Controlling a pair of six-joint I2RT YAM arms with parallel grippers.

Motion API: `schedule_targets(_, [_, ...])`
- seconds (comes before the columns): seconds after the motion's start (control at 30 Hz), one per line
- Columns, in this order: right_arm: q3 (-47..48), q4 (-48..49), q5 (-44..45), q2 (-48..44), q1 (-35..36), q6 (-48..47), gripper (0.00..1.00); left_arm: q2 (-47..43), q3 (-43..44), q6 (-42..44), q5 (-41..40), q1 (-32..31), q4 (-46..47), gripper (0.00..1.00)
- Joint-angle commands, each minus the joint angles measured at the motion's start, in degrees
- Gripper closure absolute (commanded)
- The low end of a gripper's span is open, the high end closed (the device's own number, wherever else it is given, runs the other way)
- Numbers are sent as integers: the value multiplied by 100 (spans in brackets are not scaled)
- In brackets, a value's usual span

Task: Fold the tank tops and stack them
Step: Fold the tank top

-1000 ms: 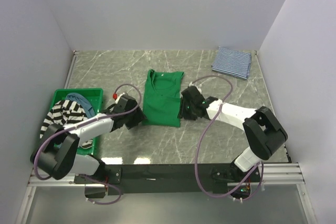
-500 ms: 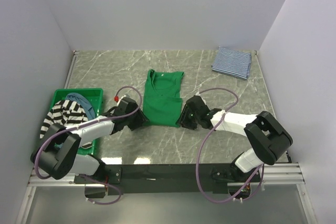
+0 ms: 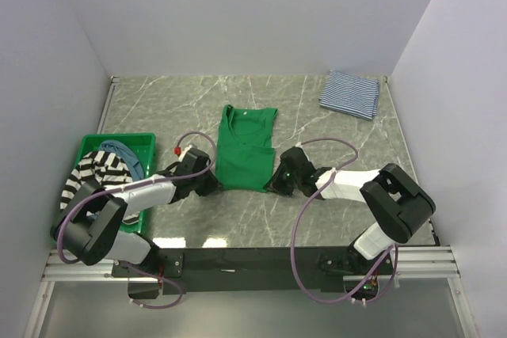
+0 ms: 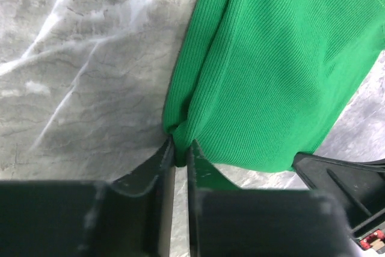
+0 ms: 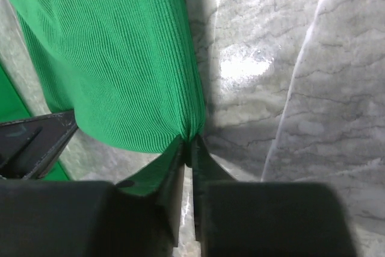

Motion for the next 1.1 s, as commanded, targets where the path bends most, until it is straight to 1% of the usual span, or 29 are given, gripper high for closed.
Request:
schedule_targets(0.0, [-16,-261,276,187,57,-222,94,120,-75,77,-127,-93,-147,91])
schedule_targets(0.03, [37,-445,303,169,66,-319,100,111,-58,86,-127,-128,-191,95])
schedule_targets(0.07, [124,-499,338,126,66,-407,100,68,-49,94,-136,-154,-226,100])
schedule_targets(0.17, [108,-920,514,-189,205,-706,100,-134,-31,51,-180,-347,-428,99])
schedule_targets(0.2, [81,-1008,575,-296,259,-785,100,-213,-31,16,-267,-417,-629,99])
schedule_targets(0.23, [38,-1174,567,-401,346,-829,100,-310,-31,-89,-320,-618,-726,99])
schedule_targets(0.3, [-85,-1325,576,-700,600,-882,100,-652,-101,-230,-373,-804,-929,100])
schedule_targets(0.37, [-260,-1501,743,-1008,794,-839,100,-1100,-232,-511,-417,-1120,-1183,99])
schedule_targets(0.4, [-314,-1571,786,-1113,1039,-778,100,-1258,-268,-616,-470,-1234,-1298,99])
schedule_targets(0.43, [-349,-1728,830,-1210,1154,-742,100,-1408,-303,-818,-557,-1453,-1568,100])
schedule_targets(0.5, [-437,-1887,883,-1500,1435,-593,100,-1926,-382,-1047,-672,-1700,-1877,99])
schedule_targets(0.57, [-499,-2151,927,-1790,1813,-470,100,-2399,-426,-1398,-829,-2087,-2324,99])
schedule_targets(0.63, [-525,-2422,997,-2009,2120,-250,100,-2656,-453,-1758,-944,-2472,-2581,99])
schedule_targets(0.67, [-517,-2502,1024,-2228,2175,-189,100,-2866,-453,-1856,-997,-2562,-2782,100])
schedule_targets(0.73, [-464,-2739,1042,-2553,2210,-100,100,-3069,-418,-2005,-1024,-2720,-2898,99])
schedule_targets(0.83, [-157,-3074,1226,-2836,2193,-170,100,-3202,-24,-2006,-1181,-2721,-3118,99])
schedule_targets(0.87, [35,-3135,1270,-2845,2106,-205,100,-3211,91,-1989,-1269,-2721,-3144,99])
schedule_targets(0.9, [124,-3171,1270,-2828,2035,-319,100,-3194,214,-1936,-1522,-2721,-3179,99])
schedule_targets(0.97, [352,-3136,1113,-2688,1790,-477,100,-3036,591,-1726,-1682,-2590,-3189,99])
schedule_targets(1.0, [406,-3092,1025,-2635,1519,-643,100,-2948,706,-1586,-1639,-2458,-3145,99])
schedule_targets(1.03, [467,-2988,859,-2539,1385,-723,100,-2843,820,-1254,-1543,-2100,-2997,99])
schedule_targets(1.07, [607,-2926,770,-2477,1262,-803,100,-2650,1004,-1076,-1421,-1897,-2882,99])
